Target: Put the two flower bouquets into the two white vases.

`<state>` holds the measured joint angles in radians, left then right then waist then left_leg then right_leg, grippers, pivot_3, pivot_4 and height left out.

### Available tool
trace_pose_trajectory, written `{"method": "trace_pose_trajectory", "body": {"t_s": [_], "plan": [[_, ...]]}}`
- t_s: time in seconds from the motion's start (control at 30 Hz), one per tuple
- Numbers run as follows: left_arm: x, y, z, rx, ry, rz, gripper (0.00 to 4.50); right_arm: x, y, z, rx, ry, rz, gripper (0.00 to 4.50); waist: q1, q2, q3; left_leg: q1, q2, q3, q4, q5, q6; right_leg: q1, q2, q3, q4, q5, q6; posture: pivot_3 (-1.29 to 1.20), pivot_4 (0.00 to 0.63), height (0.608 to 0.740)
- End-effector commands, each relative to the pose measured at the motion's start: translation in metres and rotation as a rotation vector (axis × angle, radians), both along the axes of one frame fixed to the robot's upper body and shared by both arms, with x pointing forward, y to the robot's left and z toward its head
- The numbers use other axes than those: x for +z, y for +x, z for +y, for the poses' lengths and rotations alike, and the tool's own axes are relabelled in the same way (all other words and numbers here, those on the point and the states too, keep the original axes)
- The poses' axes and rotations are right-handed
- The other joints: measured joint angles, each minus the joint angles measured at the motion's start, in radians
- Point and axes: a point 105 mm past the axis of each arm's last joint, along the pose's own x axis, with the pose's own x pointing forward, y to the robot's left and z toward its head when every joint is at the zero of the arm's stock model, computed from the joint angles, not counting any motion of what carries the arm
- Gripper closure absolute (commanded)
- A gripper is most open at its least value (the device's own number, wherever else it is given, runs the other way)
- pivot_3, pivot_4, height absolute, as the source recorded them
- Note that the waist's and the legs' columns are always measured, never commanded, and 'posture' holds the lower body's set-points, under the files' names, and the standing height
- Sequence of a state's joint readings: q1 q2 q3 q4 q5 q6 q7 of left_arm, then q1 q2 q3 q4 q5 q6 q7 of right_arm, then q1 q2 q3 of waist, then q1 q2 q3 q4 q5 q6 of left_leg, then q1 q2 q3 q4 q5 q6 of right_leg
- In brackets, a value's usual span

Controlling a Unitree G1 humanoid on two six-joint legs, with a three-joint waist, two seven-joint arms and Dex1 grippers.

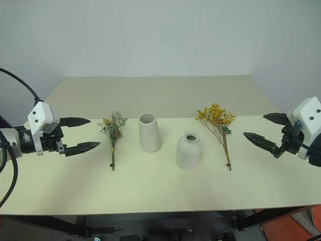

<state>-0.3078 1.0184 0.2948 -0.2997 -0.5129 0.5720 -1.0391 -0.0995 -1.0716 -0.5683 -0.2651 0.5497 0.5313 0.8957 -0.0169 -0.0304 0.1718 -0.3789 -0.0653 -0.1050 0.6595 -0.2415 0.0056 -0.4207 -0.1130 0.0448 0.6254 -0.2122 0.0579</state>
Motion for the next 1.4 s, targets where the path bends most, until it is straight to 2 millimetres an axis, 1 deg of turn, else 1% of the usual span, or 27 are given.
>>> {"method": "trace_pose_trajectory", "body": {"t_s": [0.03, 0.53, 0.77, 0.83, 0.93, 1.03, 1.1, 1.2, 1.3, 1.4], "plan": [[0.010, -0.001, -0.002, -0.016, 0.010, -0.044, 0.04, 0.015, -0.004, -0.001, -0.001, -0.025, -0.060, 0.00, 0.000, 0.000, 0.000, 0.000, 0.000, 0.000, 0.000, 0.000, 0.000, 0.000, 0.000, 0.000, 0.000, 0.000, 0.000, 0.00, 0.150, 0.740], [0.011, 0.002, -0.007, -0.028, -0.010, -0.040, 0.04, 0.015, 0.000, 0.010, 0.037, -0.011, -0.053, 0.00, 0.001, 0.000, 0.000, 0.000, 0.000, 0.000, 0.000, 0.000, 0.000, 0.000, 0.000, 0.000, 0.000, 0.000, 0.000, 0.00, 0.150, 0.740], [0.011, 0.004, -0.005, -0.002, -0.008, -0.034, 0.04, 0.015, 0.001, 0.014, 0.053, -0.005, -0.056, 0.00, -0.001, 0.000, 0.000, 0.000, 0.000, 0.000, 0.000, 0.000, 0.000, 0.000, 0.000, 0.000, 0.000, 0.000, 0.000, 0.00, 0.150, 0.740], [0.011, 0.008, -0.002, 0.052, -0.027, -0.006, 0.04, 0.023, 0.001, 0.026, 0.099, 0.028, -0.073, 0.00, -0.003, 0.000, 0.000, 0.000, 0.000, 0.000, 0.000, 0.000, 0.000, 0.000, 0.000, 0.000, 0.000, 0.000, 0.000, 0.00, 0.150, 0.740], [0.012, 0.019, 0.002, 0.140, -0.055, 0.051, 0.04, 0.036, 0.001, 0.053, 0.209, 0.074, -0.104, 0.00, -0.004, 0.000, 0.000, 0.001, 0.001, 0.001, 0.001, 0.000, 0.000, 0.000, 0.001, 0.000, 0.001, 0.000, 0.000, 0.00, 0.150, 0.740], [0.011, 0.031, 0.000, 0.208, -0.040, 0.107, 0.04, 0.049, 0.005, 0.082, 0.330, 0.121, -0.116, 0.00, -0.006, 0.000, 0.000, 0.002, 0.002, 0.001, 0.001, 0.000, 0.000, 0.001, 0.002, 0.000, 0.001, -0.001, 0.001, 0.00, 0.150, 0.740], [0.013, 0.037, -0.002, 0.239, -0.046, 0.132, 0.04, 0.055, 0.010, 0.097, 0.393, 0.155, -0.120, 0.00, -0.008, 0.000, 0.000, 0.002, 0.002, 0.001, 0.001, 0.000, 0.000, 0.001, 0.002, 0.000, 0.001, -0.001, 0.001, 0.00, 0.150, 0.740], [0.009, 0.047, -0.002, 0.321, -0.038, 0.214, 0.04, 0.060, 0.019, 0.119, 0.471, 0.175, -0.117, 0.00, -0.008, 0.000, 0.000, 0.001, 0.001, 0.000, 0.001, 0.000, 0.000, 0.000, 0.002, 0.000, 0.001, 0.001, -0.001, 0.00, 0.150, 0.740], [0.003, 0.056, -0.001, 0.406, -0.036, 0.321, 0.04, 0.061, 0.027, 0.138, 0.530, 0.145, -0.107, 0.00, -0.008, 0.000, 0.000, -0.001, 0.000, 0.000, 0.001, 0.000, 0.000, -0.002, 0.002, -0.001, 0.002, 0.001, -0.002, 0.00, 0.150, 0.740], [-0.009, 0.062, -0.001, 0.448, 0.123, 0.303, 0.04, 0.062, 0.036, 0.151, 0.566, 0.122, -0.098, 0.00, -0.011, 0.000, 0.000, -0.001, -0.002, -0.001, 0.001, 0.000, 0.000, -0.003, 0.002, -0.001, 0.003, 0.001, -0.002, 0.00, 0.150, 0.740]]}}
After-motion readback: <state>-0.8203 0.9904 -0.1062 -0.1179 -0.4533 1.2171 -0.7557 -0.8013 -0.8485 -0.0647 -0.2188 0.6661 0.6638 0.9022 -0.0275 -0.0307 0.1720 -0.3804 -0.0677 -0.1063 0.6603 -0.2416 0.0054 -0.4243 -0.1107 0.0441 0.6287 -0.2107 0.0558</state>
